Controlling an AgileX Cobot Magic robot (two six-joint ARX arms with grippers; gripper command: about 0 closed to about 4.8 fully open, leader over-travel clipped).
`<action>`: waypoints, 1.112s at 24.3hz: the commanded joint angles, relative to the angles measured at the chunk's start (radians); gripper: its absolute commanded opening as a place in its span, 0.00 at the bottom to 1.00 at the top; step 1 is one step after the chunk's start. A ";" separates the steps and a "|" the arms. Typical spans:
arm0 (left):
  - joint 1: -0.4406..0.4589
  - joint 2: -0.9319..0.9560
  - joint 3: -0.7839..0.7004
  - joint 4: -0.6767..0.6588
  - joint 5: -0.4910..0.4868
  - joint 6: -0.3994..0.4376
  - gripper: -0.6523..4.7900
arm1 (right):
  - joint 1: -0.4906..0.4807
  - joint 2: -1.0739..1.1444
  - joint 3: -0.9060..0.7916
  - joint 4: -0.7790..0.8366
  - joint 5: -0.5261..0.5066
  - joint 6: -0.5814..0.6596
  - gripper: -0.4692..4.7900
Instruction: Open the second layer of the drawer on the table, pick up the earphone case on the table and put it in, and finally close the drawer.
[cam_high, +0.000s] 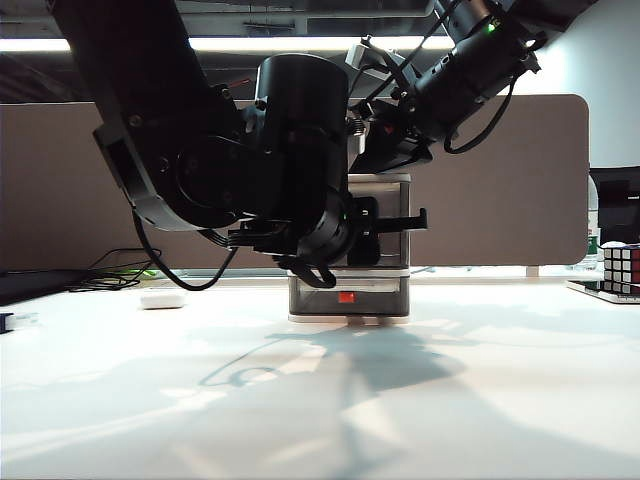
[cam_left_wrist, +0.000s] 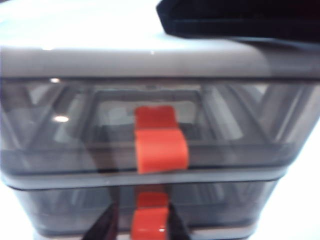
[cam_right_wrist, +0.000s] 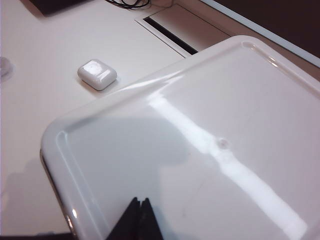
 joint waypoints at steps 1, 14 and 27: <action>-0.002 0.009 0.010 0.013 0.014 -0.015 0.33 | 0.003 0.005 -0.003 -0.036 0.006 0.000 0.09; -0.004 0.025 0.027 0.020 0.032 -0.018 0.33 | 0.003 0.005 -0.003 -0.035 0.006 0.000 0.09; -0.004 0.025 0.027 0.022 0.032 -0.009 0.13 | 0.003 0.005 -0.003 -0.035 0.006 0.003 0.09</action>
